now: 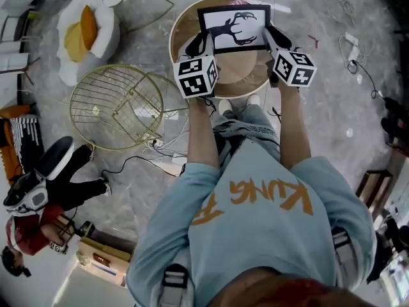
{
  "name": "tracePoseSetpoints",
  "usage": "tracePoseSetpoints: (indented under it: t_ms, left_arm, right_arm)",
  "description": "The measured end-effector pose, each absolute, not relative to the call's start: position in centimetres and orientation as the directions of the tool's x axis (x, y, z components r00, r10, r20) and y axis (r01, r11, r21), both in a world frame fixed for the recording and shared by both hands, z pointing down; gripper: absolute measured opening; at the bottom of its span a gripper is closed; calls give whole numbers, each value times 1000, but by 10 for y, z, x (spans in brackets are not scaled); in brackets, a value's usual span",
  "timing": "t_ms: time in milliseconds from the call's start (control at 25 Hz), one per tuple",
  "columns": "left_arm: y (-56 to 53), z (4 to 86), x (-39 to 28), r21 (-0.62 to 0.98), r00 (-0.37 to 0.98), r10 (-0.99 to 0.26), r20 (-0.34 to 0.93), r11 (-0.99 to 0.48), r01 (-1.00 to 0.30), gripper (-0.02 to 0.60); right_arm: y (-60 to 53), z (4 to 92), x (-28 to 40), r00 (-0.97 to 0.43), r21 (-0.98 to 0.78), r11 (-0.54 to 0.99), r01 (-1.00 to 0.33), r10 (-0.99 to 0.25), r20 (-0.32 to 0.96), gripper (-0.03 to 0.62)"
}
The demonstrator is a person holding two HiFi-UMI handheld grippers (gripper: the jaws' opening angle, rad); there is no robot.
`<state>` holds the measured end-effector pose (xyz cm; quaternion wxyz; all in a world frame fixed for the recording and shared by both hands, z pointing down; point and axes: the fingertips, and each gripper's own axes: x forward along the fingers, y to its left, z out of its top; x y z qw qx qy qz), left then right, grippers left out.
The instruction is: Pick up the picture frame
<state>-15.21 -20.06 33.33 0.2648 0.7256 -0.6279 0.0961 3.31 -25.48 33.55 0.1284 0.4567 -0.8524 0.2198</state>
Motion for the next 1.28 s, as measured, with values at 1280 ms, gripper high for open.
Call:
tracePoseSetpoints:
  t_ms: [1280]
  left_arm:
    - [-235, 156, -159, 121, 170, -978, 124, -156, -980, 81]
  right_arm:
    - [-288, 143, 25, -629, -50, 627, -777, -775, 63, 72]
